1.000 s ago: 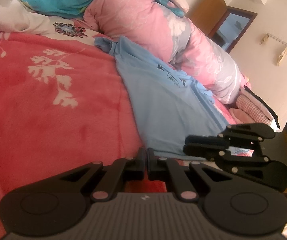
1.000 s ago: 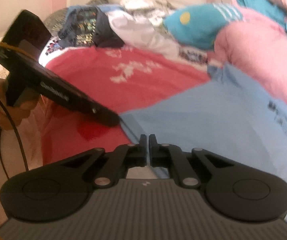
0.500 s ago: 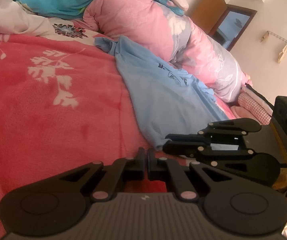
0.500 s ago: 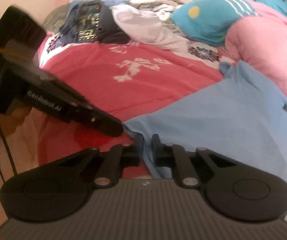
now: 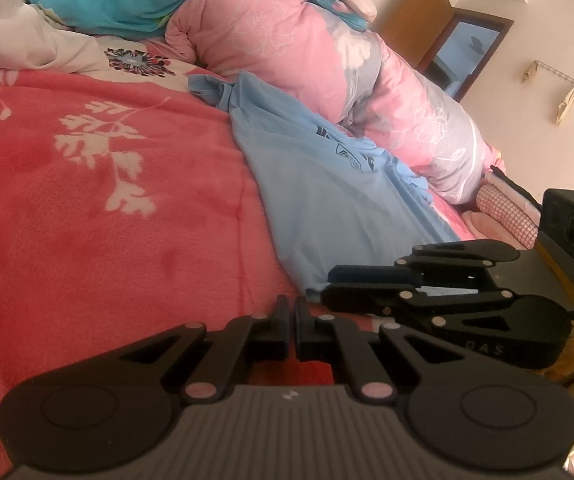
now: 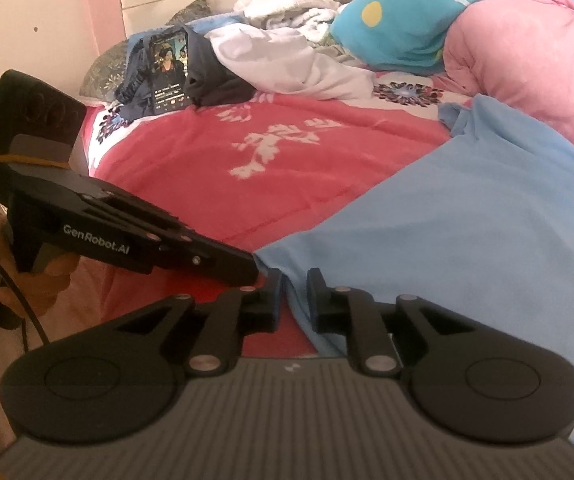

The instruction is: Fold clothes

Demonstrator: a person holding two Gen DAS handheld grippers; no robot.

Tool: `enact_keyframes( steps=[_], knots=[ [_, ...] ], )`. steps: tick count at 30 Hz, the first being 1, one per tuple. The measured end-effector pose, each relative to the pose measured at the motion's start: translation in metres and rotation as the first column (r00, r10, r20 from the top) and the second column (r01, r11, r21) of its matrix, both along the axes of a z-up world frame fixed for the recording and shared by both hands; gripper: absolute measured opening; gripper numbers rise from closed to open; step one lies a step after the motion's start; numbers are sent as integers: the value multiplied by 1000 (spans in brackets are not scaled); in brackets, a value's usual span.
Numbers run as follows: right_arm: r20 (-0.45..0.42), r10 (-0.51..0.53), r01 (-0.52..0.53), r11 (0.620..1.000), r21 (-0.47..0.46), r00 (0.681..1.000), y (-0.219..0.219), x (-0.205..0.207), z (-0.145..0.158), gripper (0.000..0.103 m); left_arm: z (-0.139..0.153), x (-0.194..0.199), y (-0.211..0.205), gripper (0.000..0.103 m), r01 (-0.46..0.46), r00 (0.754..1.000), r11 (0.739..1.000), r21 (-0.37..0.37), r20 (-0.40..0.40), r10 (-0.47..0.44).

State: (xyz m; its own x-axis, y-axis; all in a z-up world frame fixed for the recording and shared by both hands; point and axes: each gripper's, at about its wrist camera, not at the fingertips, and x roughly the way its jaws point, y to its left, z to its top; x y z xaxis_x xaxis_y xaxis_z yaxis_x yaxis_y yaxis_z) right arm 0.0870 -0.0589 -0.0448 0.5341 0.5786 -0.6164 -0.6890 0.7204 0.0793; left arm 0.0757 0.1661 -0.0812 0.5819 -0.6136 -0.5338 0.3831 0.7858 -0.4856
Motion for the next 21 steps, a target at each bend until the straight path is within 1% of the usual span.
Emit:
enact_keyframes(
  steps=[2,6,12,15,16,17,21],
  knots=[
    [-9,-4,4,1000,14,1000,0,2,0,12,0,-1,-1,4,-2,1000,1000,0,0,2],
    [-51,-32,36,996,76,998,-6,7,1,12,0,0,0,4,0,1000,1000,0,0,0],
    [-30,-52,53,998,44,998,-2,7,-4,9,-1,1,1,4,1,1000,1000,-4,-3,-1],
    [-27,-54,56,997,58,998,-2,6,-4,4,-1,1,3,4,-1,1000,1000,-15,-10,1],
    [-29,-50,52,996,68,998,-3,5,-4,0,-1,2,4,4,-2,1000,1000,-22,-14,2],
    [-32,-34,36,996,79,999,-3,4,-3,0,-1,2,5,4,-3,1000,1000,-30,-18,2],
    [-22,6,-4,998,57,1000,1,-3,-2,0,-2,5,7,5,-6,1000,999,-50,-31,5]
  ],
)
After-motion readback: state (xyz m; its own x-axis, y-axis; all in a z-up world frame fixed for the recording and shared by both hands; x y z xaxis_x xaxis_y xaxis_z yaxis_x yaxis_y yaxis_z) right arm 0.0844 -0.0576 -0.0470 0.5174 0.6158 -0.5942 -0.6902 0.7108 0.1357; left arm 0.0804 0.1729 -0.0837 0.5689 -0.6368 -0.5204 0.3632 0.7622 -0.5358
